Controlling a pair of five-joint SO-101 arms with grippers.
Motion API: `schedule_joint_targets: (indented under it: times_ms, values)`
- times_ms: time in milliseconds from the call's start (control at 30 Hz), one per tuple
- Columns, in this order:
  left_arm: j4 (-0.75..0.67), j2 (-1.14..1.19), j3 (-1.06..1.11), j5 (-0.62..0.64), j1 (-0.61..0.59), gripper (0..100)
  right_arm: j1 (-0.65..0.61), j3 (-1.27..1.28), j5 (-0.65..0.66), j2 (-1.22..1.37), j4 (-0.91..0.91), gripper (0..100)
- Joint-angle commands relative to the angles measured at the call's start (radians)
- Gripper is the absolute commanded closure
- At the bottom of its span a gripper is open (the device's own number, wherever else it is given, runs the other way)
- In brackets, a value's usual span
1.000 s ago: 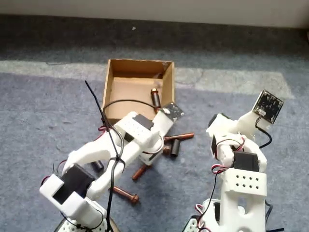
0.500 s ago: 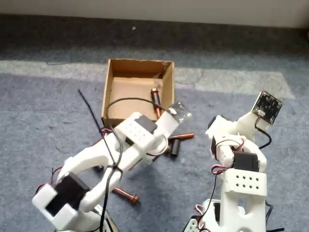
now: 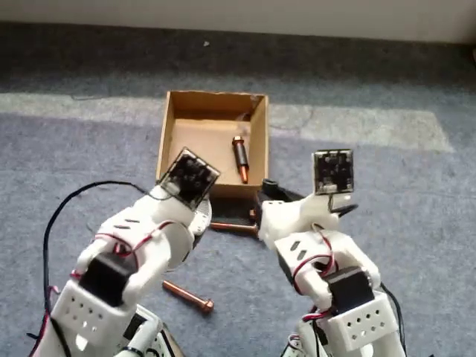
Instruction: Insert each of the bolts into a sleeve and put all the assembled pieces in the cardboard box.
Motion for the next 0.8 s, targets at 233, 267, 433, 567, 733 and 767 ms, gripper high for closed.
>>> schedule_joint_targets:
  times_ms: [233,267,433,567,733,767]
  values:
    - [-0.095,-0.503,0.001,0.146,-0.021,99,-0.315,0.019,0.114,-0.031,-0.065,99.5]
    - [-0.103,-0.513,0.001,0.167,-0.021,99,-0.328,0.031,0.117,-0.031,-0.087,99.5]
    - [-0.133,-0.529,-0.001,0.199,-0.021,99,-0.395,0.113,0.118,-0.031,-0.228,99.5]
    - [-0.137,-0.53,-0.007,0.201,-0.021,99,-0.403,0.203,0.15,-0.033,-0.4,99.5]
    - [-0.158,-0.53,-0.007,0.201,-0.021,99,-0.404,0.394,0.342,-0.16,-0.68,99.5]
    - [-0.16,-0.53,-0.007,0.201,-0.021,99,-0.404,0.441,0.379,-0.205,-0.733,99.5]
